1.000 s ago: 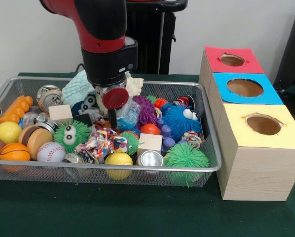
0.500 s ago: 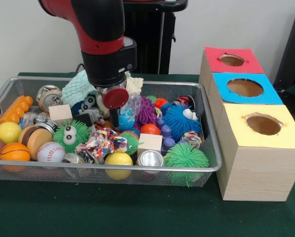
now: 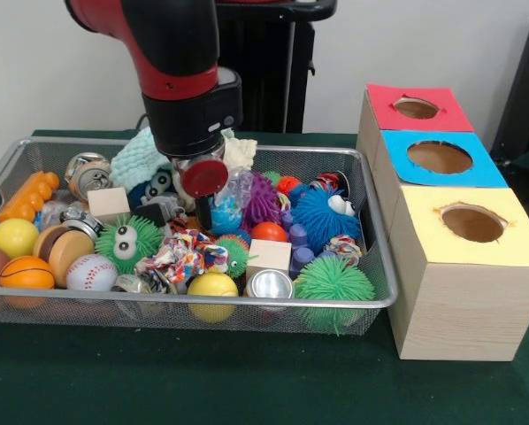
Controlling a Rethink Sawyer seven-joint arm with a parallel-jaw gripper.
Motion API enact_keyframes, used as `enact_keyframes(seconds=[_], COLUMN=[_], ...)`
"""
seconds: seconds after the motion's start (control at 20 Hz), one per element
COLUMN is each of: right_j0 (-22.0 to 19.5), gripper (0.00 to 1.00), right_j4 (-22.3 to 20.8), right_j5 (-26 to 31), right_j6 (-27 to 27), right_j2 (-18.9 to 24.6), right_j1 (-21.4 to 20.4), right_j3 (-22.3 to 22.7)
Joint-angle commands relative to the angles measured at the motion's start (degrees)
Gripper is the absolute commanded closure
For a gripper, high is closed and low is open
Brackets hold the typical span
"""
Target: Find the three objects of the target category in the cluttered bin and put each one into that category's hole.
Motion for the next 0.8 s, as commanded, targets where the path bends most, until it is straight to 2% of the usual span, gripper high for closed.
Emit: enact_keyframes(seconds=[0.05,0.25,0.4,0.6,0.8], right_j0=[-7.18,-12.92,-16.75,-20.95,-24.26], gripper=[1.0,1.0,1.0,1.0,1.0], right_j4=[-3.68,-10.86,-16.27,-22.55,-27.67], right_j5=[-2.51,0.12,2.72,6.01,8.48], right_j6=[1.18,-6.18,-9.96,-12.15,-13.16], right_j2=[5.26,2.39,1.98,2.81,3.68], right_j1=[-0.47,-1.79,-1.73,-1.18,-1.83], right_j3=[6.0,4.46,1.49,-3.05,-5.16])
